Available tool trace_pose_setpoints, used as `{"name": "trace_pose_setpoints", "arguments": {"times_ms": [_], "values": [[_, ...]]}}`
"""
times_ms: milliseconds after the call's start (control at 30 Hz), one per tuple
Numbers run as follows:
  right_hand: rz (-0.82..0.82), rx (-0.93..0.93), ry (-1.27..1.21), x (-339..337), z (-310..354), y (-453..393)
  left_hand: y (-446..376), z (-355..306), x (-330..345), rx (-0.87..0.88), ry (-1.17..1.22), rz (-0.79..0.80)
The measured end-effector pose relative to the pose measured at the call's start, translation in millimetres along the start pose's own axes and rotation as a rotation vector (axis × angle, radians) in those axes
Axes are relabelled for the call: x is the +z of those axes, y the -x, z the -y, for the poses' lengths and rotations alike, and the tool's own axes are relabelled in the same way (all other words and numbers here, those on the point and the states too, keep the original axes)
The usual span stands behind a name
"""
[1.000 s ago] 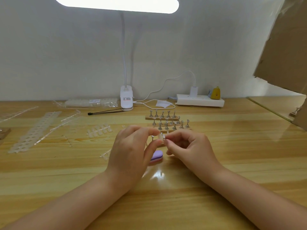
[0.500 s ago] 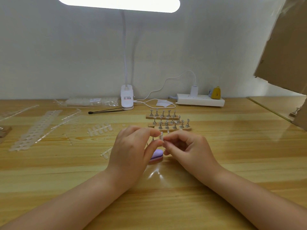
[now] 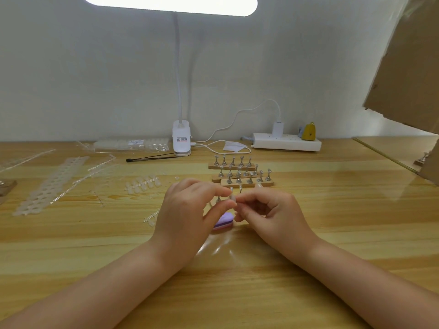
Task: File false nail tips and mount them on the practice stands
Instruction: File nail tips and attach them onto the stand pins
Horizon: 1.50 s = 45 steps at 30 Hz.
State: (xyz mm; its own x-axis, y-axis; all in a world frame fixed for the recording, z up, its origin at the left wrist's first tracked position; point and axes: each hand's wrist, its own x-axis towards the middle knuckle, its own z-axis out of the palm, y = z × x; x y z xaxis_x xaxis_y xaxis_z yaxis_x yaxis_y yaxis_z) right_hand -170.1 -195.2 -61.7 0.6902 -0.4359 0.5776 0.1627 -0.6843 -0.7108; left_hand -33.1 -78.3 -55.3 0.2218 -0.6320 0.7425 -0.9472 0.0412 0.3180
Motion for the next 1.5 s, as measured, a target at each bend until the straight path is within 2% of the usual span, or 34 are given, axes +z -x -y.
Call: {"name": "trace_pose_setpoints", "arguments": {"times_ms": [200,333,433,733,967,1167,1300,1500], "values": [[-0.018,-0.024,0.044,0.2,-0.1,-1.6,0.6,-0.9,1.1,0.003,0.008,-0.008],[-0.095,-0.057,0.128,1.1,-1.0,-2.7,1.4,-3.7,1.0,-0.094,0.091,-0.068],[-0.120,-0.097,0.186,0.3,-0.1,-2.7,1.4,-5.2,-0.6,-0.136,0.131,-0.046],[-0.056,-0.325,0.435,-3.5,2.7,-0.9,2.5,-7.2,0.6,-0.212,0.253,0.045],[0.019,-0.417,0.473,-6.4,2.5,0.6,1.8,-11.4,-3.1,-0.139,0.213,0.059],[0.033,-0.440,0.525,-8.1,5.0,0.7,1.9,-11.0,-4.8,-0.161,0.219,0.080],[0.036,-0.448,0.553,-7.8,7.8,0.7,0.7,-8.0,-5.8,-0.232,0.302,0.122],[0.060,-0.447,0.546,-9.3,7.5,1.3,0.9,-3.6,-5.3,-0.237,0.372,0.170]]}}
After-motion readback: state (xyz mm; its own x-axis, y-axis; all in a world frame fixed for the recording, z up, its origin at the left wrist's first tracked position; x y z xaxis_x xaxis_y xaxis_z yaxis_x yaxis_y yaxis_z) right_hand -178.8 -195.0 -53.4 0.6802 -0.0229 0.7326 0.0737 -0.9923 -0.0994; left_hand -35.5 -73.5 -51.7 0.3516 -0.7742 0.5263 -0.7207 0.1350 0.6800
